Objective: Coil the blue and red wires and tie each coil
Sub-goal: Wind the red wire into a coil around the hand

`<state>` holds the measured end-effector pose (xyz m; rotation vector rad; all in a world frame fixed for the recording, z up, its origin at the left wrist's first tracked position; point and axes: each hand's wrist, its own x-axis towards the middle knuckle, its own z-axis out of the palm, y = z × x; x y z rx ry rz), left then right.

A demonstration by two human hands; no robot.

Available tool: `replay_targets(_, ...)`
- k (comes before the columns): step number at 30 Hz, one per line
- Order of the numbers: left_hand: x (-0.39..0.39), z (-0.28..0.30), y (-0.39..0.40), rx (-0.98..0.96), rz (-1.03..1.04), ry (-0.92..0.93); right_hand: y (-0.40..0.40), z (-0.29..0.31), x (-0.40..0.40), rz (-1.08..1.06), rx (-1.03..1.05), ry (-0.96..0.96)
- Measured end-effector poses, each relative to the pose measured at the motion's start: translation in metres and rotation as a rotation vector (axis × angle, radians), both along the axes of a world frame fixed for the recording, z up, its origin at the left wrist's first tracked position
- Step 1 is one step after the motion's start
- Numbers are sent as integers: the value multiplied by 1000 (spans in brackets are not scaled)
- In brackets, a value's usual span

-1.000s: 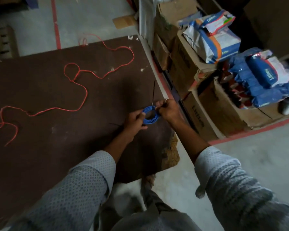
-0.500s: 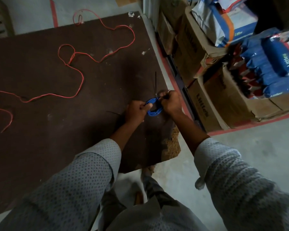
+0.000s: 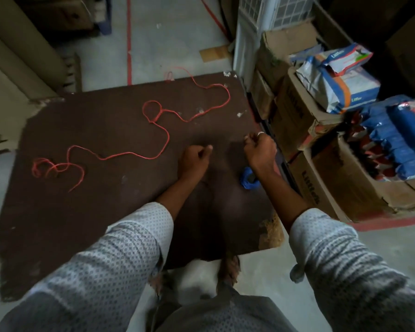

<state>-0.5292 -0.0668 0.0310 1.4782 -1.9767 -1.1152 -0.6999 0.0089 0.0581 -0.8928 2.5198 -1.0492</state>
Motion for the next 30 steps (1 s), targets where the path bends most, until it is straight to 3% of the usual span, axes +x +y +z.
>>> replay_targets(6,81,46,-41,-128,67,7,-45,33,67,132,-55,-17)
replay_targets(17,264,91,-91,-285,395,-53,-127,67,214,451,-63,6)
replay_targets(23,361,58,-106,-180,545,-169,-168,57,280,628,57,-28)
replay_targets(30,422,20,-100,-2,614,-160,-210,27,362,896,290,-132)
